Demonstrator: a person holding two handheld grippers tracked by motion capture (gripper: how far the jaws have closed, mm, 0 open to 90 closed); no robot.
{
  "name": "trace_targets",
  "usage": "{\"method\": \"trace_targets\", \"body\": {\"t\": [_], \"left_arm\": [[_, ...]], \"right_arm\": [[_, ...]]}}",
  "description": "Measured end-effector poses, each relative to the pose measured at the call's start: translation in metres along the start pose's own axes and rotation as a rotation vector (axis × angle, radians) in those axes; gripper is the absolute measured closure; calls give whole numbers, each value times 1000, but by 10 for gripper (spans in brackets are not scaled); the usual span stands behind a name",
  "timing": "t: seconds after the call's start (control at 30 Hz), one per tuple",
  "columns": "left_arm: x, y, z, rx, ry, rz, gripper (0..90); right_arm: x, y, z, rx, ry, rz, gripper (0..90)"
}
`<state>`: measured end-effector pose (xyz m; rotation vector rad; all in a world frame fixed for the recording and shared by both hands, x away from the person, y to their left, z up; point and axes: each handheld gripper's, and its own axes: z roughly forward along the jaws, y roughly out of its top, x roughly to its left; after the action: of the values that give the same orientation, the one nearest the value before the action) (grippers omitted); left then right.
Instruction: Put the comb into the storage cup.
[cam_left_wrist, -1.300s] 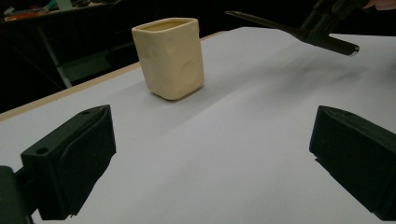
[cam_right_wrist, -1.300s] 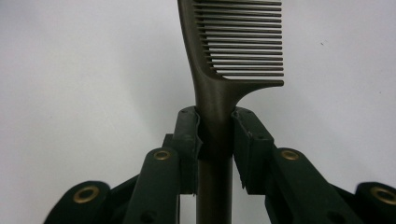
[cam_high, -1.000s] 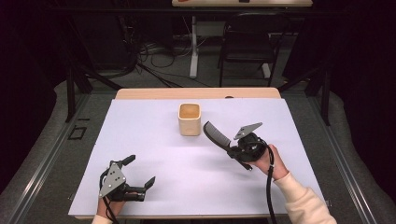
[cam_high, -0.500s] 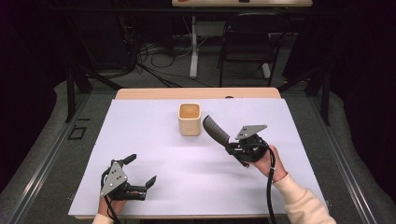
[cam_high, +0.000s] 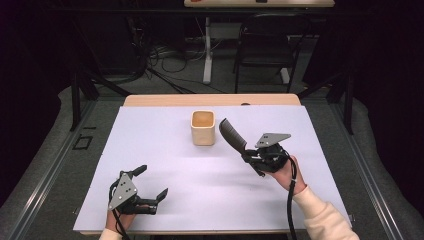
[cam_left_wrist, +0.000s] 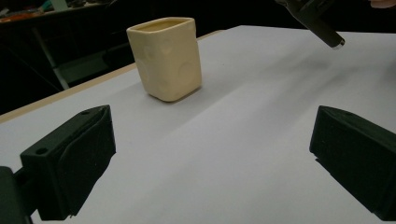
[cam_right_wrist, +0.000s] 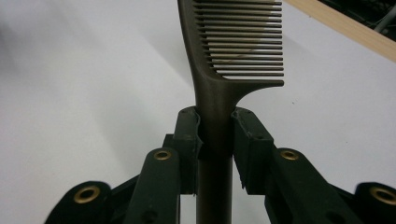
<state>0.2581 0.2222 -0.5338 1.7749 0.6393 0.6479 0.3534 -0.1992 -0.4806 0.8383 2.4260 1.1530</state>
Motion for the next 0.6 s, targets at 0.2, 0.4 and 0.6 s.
{"method": "trace_targets", "body": {"t": [0.2, 0.4, 0.6], "left_arm": [[1, 0, 0, 0, 0, 2, 4], [1, -1, -1, 5, 4, -2, 4], [2, -1, 2, 6, -6, -4, 4]], "right_arm": [[-1, 1, 2, -22, 2, 6, 725], [1, 4, 1, -65, -1, 6, 725], [-1, 6, 0, -100, -1, 7, 725]]}}
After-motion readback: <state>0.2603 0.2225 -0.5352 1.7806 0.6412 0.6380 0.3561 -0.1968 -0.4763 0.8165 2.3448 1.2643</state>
